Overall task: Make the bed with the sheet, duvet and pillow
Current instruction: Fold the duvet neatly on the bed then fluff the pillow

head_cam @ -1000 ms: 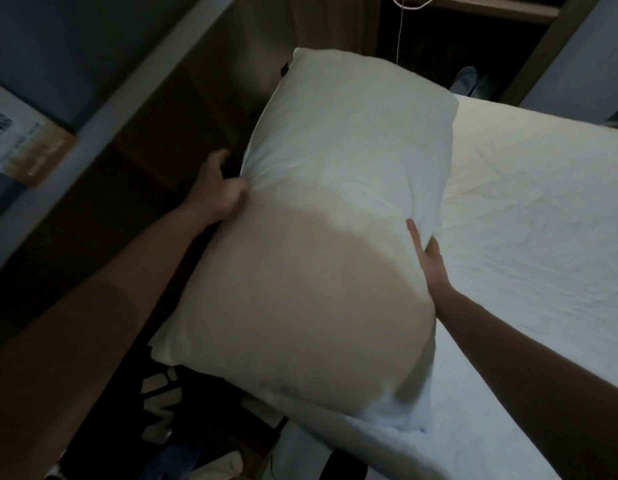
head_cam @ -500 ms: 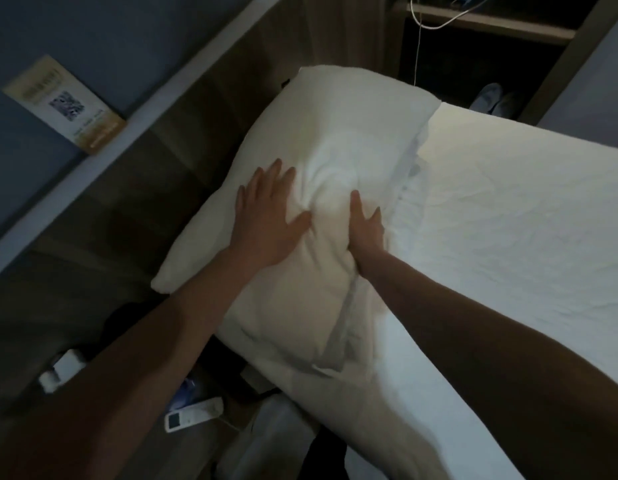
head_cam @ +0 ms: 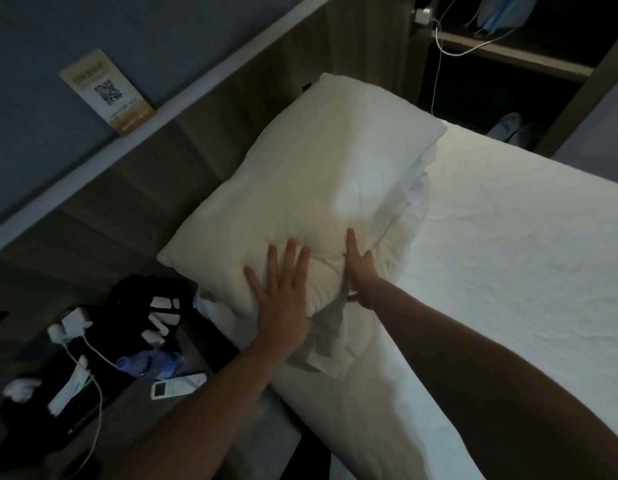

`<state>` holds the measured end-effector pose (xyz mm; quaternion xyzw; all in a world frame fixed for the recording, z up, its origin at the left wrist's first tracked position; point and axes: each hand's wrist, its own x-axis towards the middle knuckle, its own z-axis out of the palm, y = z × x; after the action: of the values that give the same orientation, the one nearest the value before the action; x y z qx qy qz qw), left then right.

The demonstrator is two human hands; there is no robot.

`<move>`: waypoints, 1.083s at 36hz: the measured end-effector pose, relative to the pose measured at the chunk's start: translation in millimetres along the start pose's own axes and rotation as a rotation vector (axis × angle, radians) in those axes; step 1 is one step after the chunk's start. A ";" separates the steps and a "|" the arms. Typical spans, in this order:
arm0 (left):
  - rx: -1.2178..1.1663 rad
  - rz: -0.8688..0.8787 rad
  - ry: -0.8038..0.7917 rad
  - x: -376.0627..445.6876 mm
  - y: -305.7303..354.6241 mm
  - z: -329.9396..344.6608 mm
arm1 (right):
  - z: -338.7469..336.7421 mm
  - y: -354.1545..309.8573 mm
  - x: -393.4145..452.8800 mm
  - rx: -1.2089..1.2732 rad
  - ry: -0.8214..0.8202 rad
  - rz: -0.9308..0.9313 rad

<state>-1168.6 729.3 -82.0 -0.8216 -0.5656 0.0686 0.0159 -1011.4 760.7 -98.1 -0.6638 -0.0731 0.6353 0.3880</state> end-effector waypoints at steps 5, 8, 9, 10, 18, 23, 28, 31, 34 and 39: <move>0.078 0.096 0.050 22.8 -25.2 -7.1 | 26.3 5.3 2.5 0.092 -0.032 -0.021; 0.143 0.159 0.071 37.1 -47.9 -14.3 | 46.4 1.3 3.1 0.115 -0.030 -0.053; 0.150 0.161 0.065 40.8 -55.4 -15.8 | 51.9 0.7 3.0 0.117 -0.038 -0.063; 0.152 0.155 0.054 43.3 -61.4 -16.6 | 55.8 0.5 2.8 0.112 -0.049 -0.064; 0.087 0.132 0.022 27.0 -46.2 -12.9 | 25.2 12.7 3.9 -0.129 0.002 -0.156; -0.059 0.095 0.168 21.3 -10.6 -40.4 | 9.0 25.9 2.3 -0.071 0.051 -0.283; -0.056 0.092 0.148 48.5 -4.0 -47.8 | 5.3 21.5 -1.7 -0.042 0.017 -0.236; -0.007 0.090 0.128 55.1 -9.8 -42.9 | -3.8 18.2 -3.9 -0.095 0.022 -0.217; -0.021 0.065 0.188 51.4 -9.2 -47.5 | -9.7 15.4 -6.1 -0.108 0.009 -0.242; -0.021 0.102 0.112 45.8 -23.3 -38.9 | -10.2 9.0 -11.8 -0.166 0.008 -0.215</move>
<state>-1169.0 782.4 -45.3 -0.8520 -0.5221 0.0174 0.0353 -1007.9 743.3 -95.4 -0.6845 -0.1946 0.5790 0.3978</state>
